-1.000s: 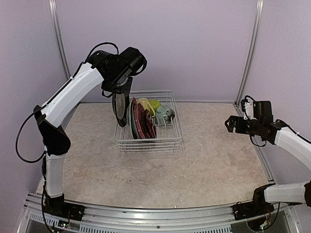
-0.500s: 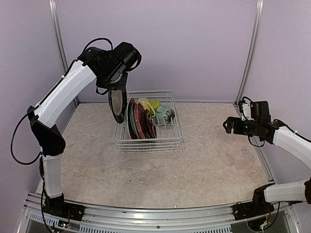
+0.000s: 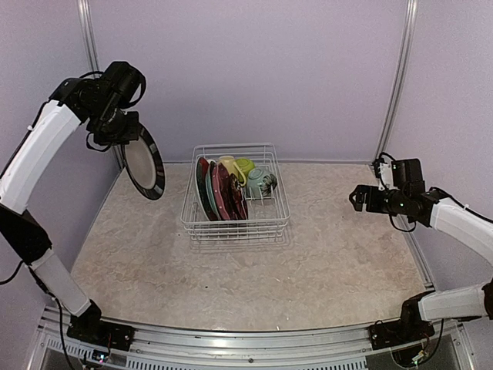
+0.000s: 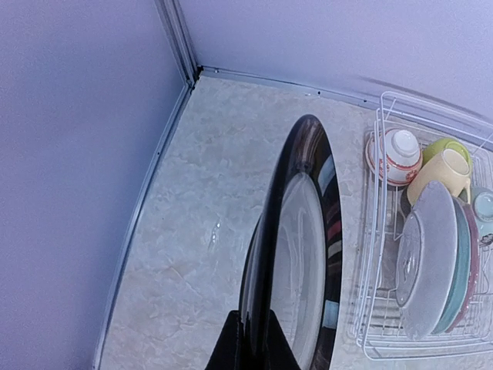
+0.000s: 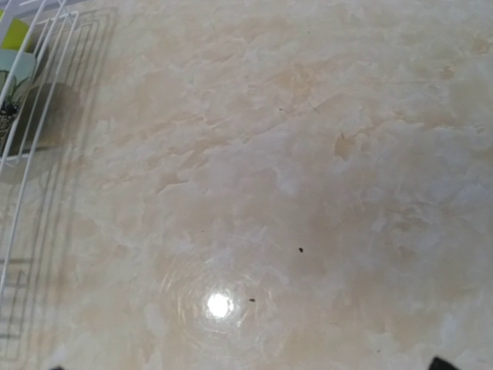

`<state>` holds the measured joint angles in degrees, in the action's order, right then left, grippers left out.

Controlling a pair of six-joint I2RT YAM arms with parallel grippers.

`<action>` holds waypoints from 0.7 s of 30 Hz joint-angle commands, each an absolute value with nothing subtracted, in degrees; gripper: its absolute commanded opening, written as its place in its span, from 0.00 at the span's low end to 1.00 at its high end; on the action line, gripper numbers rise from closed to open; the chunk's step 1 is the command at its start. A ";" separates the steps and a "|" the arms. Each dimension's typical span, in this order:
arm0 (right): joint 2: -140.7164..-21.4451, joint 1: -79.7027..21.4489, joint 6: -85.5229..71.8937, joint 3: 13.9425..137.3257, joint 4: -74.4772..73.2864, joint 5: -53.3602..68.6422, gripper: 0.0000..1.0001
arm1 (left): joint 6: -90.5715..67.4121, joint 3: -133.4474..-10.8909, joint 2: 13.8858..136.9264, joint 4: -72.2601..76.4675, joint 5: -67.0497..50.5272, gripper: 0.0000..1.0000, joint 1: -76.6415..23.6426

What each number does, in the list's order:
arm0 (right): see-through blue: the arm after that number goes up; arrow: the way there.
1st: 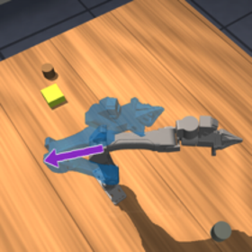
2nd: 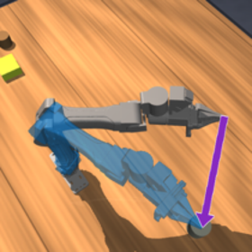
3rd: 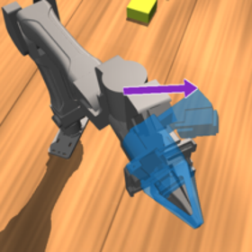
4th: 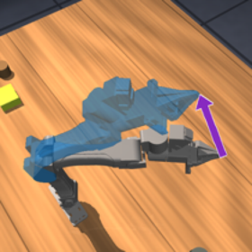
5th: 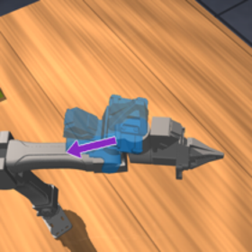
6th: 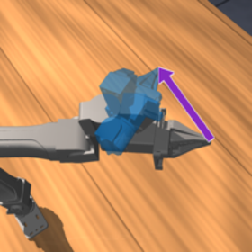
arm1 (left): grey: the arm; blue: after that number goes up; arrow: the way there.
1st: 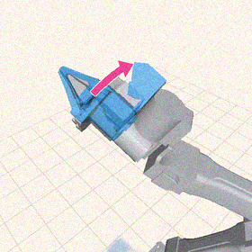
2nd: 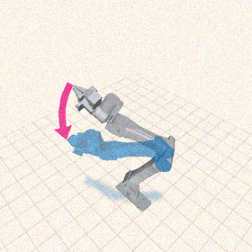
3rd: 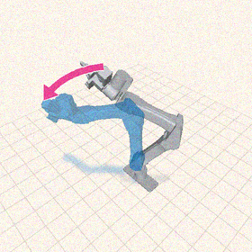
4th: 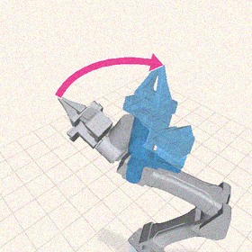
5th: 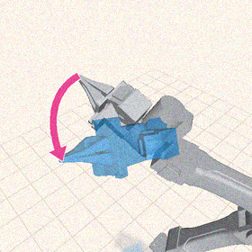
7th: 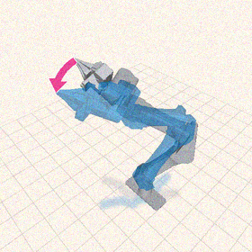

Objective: Unload the mixed dishes from the dish rack
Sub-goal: Place the plate at the corner of the board.

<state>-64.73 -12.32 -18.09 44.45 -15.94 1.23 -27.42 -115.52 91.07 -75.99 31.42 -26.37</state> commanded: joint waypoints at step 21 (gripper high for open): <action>-83.17 -24.69 -24.25 55.81 -9.66 -1.94 1.00 | -53.21 -50.01 68.11 2.16 -22.97 0.00 16.45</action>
<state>-78.78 -22.92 -22.85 51.62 -10.98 -1.17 -46.70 -51.13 66.67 -19.14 -18.17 13.93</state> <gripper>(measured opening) 0.998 0.050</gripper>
